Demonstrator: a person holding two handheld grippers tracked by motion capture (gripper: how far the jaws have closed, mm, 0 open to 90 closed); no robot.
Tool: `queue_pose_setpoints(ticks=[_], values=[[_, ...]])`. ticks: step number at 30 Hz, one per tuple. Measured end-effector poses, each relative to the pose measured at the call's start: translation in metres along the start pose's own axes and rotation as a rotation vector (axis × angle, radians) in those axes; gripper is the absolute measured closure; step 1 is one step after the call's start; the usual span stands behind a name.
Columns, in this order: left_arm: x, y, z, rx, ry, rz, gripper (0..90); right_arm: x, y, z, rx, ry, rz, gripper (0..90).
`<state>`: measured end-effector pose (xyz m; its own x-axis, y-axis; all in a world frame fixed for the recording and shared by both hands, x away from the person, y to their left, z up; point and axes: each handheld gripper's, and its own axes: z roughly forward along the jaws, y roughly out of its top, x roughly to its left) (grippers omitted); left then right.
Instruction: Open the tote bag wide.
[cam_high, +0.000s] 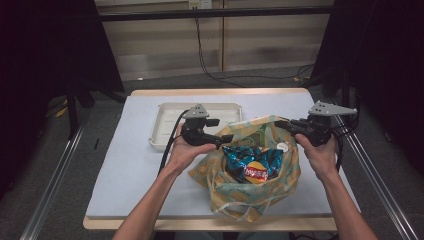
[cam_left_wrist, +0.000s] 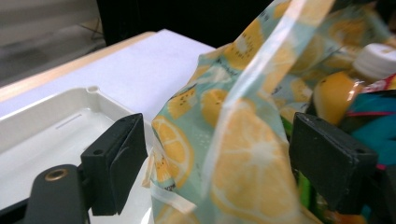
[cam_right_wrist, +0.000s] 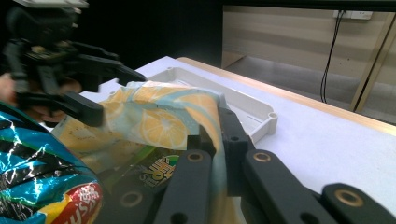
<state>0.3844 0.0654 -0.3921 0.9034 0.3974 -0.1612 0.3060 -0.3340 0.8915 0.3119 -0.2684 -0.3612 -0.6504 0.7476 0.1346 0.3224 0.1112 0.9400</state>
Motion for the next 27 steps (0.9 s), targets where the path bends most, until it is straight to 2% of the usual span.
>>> queue_pose_setpoints(ticks=[1, 6, 8, 10, 13, 15, 18, 19, 20, 21, 23, 27], values=[[0.003, -0.001, 0.003, 0.01, 0.011, -0.004, 17.4, 0.0, 0.0, 0.0, -0.001, 0.002, 0.001, 90.0], [0.014, -0.012, 0.023, 0.064, -0.031, -0.043, 12.6, 0.001, 0.0, 0.0, -0.011, 0.006, -0.001, 90.0], [0.014, -0.013, 0.027, 0.085, -0.02, -0.03, 12.2, 0.001, 0.0, 0.001, -0.008, 0.012, -0.004, 90.0], [0.014, -0.013, 0.031, 0.088, -0.027, -0.026, 12.2, 0.002, 0.001, 0.0, -0.013, 0.011, -0.007, 90.0], [0.013, -0.015, 0.039, 0.116, -0.042, -0.043, 15.7, 0.002, 0.002, -0.001, -0.027, 0.019, -0.002, 90.0], [0.015, -0.017, 0.043, 0.124, -0.08, -0.069, 22.2, 0.002, 0.002, -0.001, -0.027, 0.024, -0.003, 90.0], [0.014, -0.017, 0.047, 0.128, -0.123, -0.075, 46.0, 0.003, 0.002, -0.001, -0.023, 0.024, -0.007, 90.0], [0.013, -0.016, 0.046, 0.11, -0.145, -0.076, 55.6, 0.003, 0.002, -0.001, -0.026, 0.023, -0.007, 90.0], [0.013, -0.015, 0.044, 0.099, -0.145, -0.075, 69.6, 0.002, 0.002, -0.002, -0.029, 0.022, -0.004, 90.0], [0.013, -0.014, 0.041, 0.089, -0.154, -0.062, 74.8, 0.002, 0.002, -0.002, -0.029, 0.021, -0.005, 90.0], [0.011, -0.011, 0.035, 0.07, -0.174, -0.068, 88.0, 0.001, 0.002, -0.003, -0.03, 0.017, -0.007, 90.0], [0.007, -0.005, 0.023, 0.064, -0.2, -0.042, 90.0, -0.001, 0.002, -0.004, -0.033, 0.005, -0.01, 90.0]])
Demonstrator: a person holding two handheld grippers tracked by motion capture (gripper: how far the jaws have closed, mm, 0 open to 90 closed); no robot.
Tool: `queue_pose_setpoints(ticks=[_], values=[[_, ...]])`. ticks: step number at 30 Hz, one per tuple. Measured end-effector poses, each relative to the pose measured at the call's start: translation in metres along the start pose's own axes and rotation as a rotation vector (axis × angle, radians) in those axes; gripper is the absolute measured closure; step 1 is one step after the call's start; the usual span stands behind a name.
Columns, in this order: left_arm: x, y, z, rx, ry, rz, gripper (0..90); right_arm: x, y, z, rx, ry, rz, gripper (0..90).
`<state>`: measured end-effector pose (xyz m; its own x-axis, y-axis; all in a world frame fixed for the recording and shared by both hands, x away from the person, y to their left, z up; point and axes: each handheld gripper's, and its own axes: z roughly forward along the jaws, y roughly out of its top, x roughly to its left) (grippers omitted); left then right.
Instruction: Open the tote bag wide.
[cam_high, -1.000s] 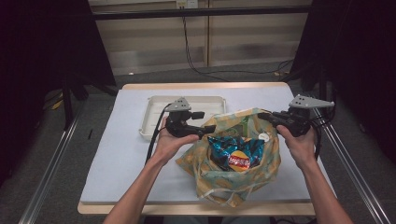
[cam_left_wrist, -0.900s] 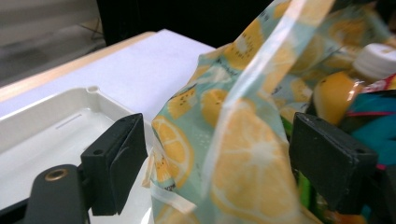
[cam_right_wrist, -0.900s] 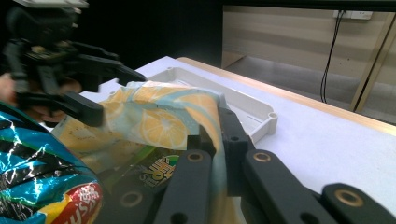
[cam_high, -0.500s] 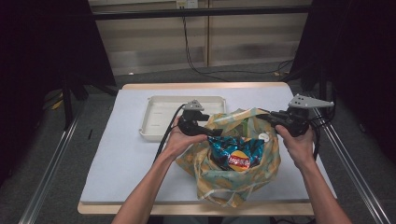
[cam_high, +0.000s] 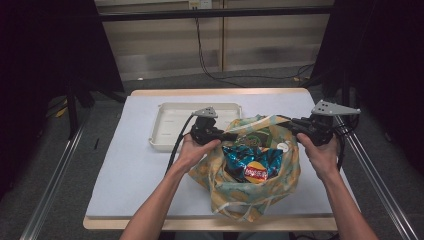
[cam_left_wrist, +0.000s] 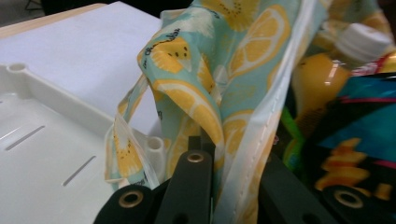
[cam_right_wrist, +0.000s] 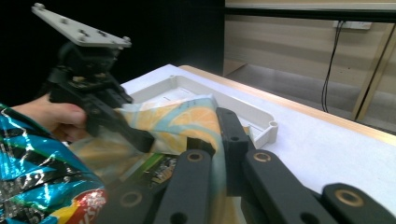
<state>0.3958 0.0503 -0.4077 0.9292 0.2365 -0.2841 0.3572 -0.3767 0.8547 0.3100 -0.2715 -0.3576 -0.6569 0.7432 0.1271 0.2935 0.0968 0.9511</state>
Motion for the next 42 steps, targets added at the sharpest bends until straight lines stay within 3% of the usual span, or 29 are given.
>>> queue_pose_setpoints(ticks=[3, 6, 13, 15, 21, 25, 30, 34, 38, 42], values=[[-0.01, 0.004, -0.007, -0.024, -0.033, 0.019, 90.0, -0.003, 0.0, 0.001, -0.004, -0.023, -0.002, 88.7], [-0.021, 0.007, -0.014, -0.02, -0.046, 0.057, 90.0, -0.006, 0.0, 0.001, -0.004, -0.04, -0.005, 87.4], [-0.035, 0.012, -0.025, -0.018, -0.082, 0.096, 90.0, -0.01, 0.001, -0.001, -0.008, -0.082, -0.025, 81.4], [-0.038, 0.014, -0.026, -0.019, -0.092, 0.107, 90.0, -0.011, 0.002, -0.004, -0.026, -0.082, -0.024, 78.6], [-0.043, 0.017, -0.029, -0.022, -0.116, 0.127, 90.0, -0.01, 0.002, -0.004, 0.01, -0.153, -0.081, 75.0], [-0.043, 0.016, -0.029, -0.019, -0.132, 0.129, 90.0, -0.016, 0.001, -0.008, -0.002, -0.162, -0.057, 74.8], [-0.043, 0.016, -0.028, -0.015, -0.151, 0.134, 90.0, -0.03, -0.011, 0.002, 0.015, -0.099, 0.032, 72.4], [-0.041, 0.014, -0.029, -0.027, -0.167, 0.128, 90.0, -0.035, -0.027, 0.017, 0.06, -0.027, 0.089, 79.8], [-0.039, 0.013, -0.029, -0.04, -0.175, 0.121, 90.0, -0.035, -0.045, 0.032, 0.151, 0.038, 0.103, 83.1], [-0.036, 0.011, -0.03, -0.044, -0.123, 0.104, 90.0, -0.029, -0.059, 0.036, 0.224, 0.092, 0.072, 83.6]])
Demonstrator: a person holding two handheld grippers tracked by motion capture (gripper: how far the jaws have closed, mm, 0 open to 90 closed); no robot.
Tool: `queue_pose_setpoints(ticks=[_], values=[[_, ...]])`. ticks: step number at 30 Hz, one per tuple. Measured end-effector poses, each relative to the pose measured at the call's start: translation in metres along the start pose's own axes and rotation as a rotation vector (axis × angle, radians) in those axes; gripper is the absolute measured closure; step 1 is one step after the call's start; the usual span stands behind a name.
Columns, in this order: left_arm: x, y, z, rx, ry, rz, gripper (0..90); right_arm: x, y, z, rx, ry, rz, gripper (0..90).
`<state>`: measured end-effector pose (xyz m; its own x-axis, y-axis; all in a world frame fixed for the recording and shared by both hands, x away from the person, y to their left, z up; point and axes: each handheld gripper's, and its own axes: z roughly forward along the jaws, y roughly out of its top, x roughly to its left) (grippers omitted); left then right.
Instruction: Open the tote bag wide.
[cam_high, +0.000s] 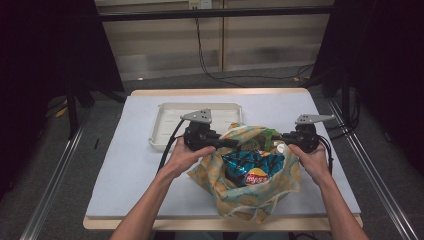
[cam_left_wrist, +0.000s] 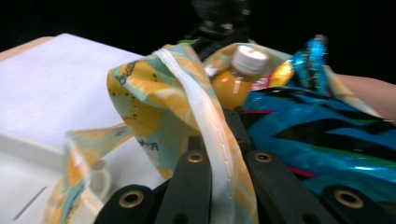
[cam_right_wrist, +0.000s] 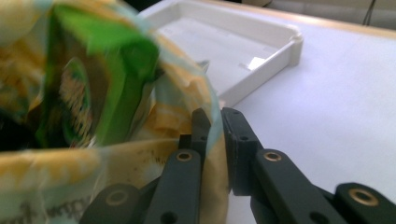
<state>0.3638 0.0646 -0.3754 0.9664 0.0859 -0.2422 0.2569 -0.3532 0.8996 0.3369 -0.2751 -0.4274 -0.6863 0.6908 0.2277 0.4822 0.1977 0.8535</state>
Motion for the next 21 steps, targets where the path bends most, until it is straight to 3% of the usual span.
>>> queue_pose_setpoints(ticks=[10, 18, 21], values=[[0.005, -0.005, 0.0, -0.014, 0.015, -0.029, 90.0, 0.006, 0.002, -0.042, -0.098, -0.06, -0.023, 55.6], [0.006, -0.007, -0.001, -0.014, 0.033, -0.039, 90.0, 0.021, 0.014, -0.072, -0.202, -0.088, -0.053, 49.6], [0.007, -0.007, -0.003, -0.013, 0.048, -0.044, 90.0, 0.029, 0.02, -0.074, -0.205, -0.067, -0.078, 54.9]])
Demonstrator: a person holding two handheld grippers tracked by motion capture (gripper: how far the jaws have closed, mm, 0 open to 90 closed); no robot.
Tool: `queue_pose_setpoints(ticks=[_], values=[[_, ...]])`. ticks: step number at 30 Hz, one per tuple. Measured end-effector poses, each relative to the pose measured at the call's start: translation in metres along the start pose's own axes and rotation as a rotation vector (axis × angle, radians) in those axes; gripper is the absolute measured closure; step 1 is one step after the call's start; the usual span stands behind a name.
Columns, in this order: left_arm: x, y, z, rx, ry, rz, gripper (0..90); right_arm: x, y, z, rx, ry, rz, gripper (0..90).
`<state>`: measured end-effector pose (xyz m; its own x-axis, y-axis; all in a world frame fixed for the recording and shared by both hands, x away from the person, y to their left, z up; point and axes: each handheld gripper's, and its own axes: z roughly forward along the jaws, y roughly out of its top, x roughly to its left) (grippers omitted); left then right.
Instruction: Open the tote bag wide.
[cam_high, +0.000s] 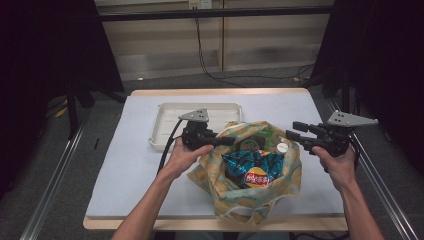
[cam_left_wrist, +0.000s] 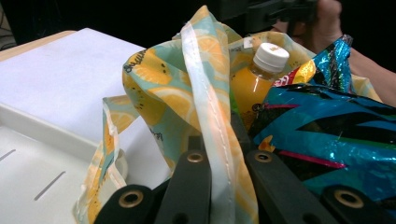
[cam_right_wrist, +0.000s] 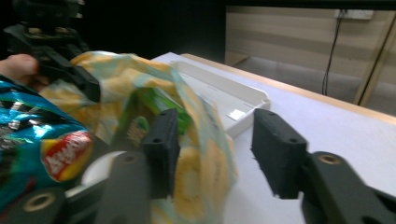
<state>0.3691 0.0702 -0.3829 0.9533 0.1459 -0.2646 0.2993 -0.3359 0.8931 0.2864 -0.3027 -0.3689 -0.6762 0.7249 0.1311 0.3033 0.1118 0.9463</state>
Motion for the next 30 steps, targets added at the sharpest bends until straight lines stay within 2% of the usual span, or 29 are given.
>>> queue_pose_setpoints(ticks=[3, 6, 15, 21, 25, 27, 30], values=[[0.002, 0.0, -0.001, -0.004, 0.003, -0.007, 90.0, 0.007, 0.004, 0.004, -0.003, 0.046, -0.004, 61.4], [0.002, 0.0, -0.004, -0.009, 0.009, -0.01, 90.0, 0.013, 0.006, 0.016, 0.027, 0.073, -0.022, 65.4], [0.001, 0.001, -0.007, -0.017, 0.008, -0.004, 90.0, 0.014, 0.008, 0.036, 0.065, 0.087, -0.057, 64.6], [0.002, 0.003, -0.008, -0.024, 0.01, -0.007, 90.0, 0.015, 0.009, 0.037, 0.07, 0.107, -0.071, 66.7], [0.004, 0.002, -0.009, -0.029, 0.014, -0.025, 90.0, 0.017, 0.015, 0.03, 0.017, 0.085, -0.077, 64.7], [0.005, 0.002, -0.009, -0.03, 0.013, -0.024, 90.0, 0.018, 0.019, 0.026, -0.001, 0.095, -0.082, 67.4], [0.005, 0.003, -0.009, -0.032, 0.015, -0.025, 90.0, 0.022, 0.022, 0.025, 0.011, 0.105, -0.103, 73.9]])
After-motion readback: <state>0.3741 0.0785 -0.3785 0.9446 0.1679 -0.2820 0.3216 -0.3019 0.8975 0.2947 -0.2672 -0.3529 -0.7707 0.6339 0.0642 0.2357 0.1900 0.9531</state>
